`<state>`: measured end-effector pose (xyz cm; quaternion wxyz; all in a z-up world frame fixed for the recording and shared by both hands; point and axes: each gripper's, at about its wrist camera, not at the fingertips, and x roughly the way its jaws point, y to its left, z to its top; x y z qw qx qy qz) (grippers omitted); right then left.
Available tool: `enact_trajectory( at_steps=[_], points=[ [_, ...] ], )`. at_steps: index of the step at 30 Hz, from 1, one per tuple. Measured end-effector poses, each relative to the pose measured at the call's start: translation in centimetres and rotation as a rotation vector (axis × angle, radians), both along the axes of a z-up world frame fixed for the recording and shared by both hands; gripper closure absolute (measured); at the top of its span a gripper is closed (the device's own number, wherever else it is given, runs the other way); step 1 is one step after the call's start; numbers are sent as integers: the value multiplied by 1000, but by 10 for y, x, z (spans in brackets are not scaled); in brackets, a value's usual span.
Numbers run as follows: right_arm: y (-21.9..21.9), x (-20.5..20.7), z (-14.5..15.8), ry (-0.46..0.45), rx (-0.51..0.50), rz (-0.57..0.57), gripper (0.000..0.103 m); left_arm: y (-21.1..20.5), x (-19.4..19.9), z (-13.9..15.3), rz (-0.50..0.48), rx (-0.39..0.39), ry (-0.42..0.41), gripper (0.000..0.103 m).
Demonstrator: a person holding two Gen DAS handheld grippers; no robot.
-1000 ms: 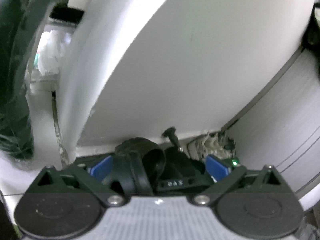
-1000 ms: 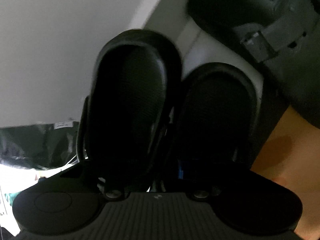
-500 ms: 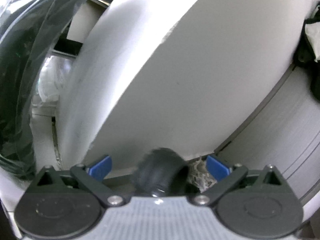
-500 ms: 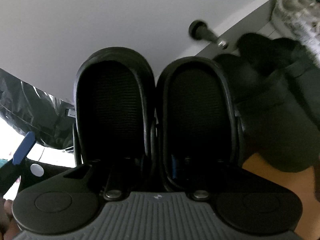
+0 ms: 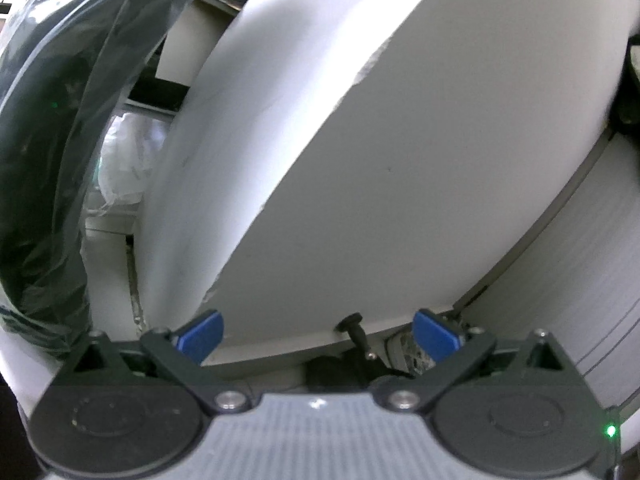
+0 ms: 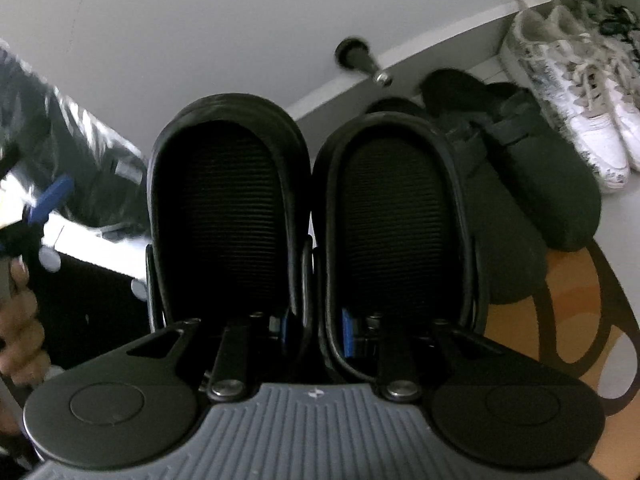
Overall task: Organize scattered shoes
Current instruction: 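Lower the black slides beside the black clogs by the wall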
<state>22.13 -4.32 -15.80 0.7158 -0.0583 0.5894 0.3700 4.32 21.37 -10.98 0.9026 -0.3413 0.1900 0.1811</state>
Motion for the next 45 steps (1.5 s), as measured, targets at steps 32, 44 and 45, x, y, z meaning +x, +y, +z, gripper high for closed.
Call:
enact_trajectory(
  at_steps=[32, 44, 45],
  points=[
    [136, -2, -63, -144, -75, 331, 76, 6, 15, -37, -12, -77, 173, 1],
    [158, -7, -61, -180, -173, 535, 74, 10, 23, -50, -20, -116, 226, 1],
    [157, -7, -60, -180, -172, 531, 74, 10, 23, -50, -21, -115, 223, 1]
  ],
)
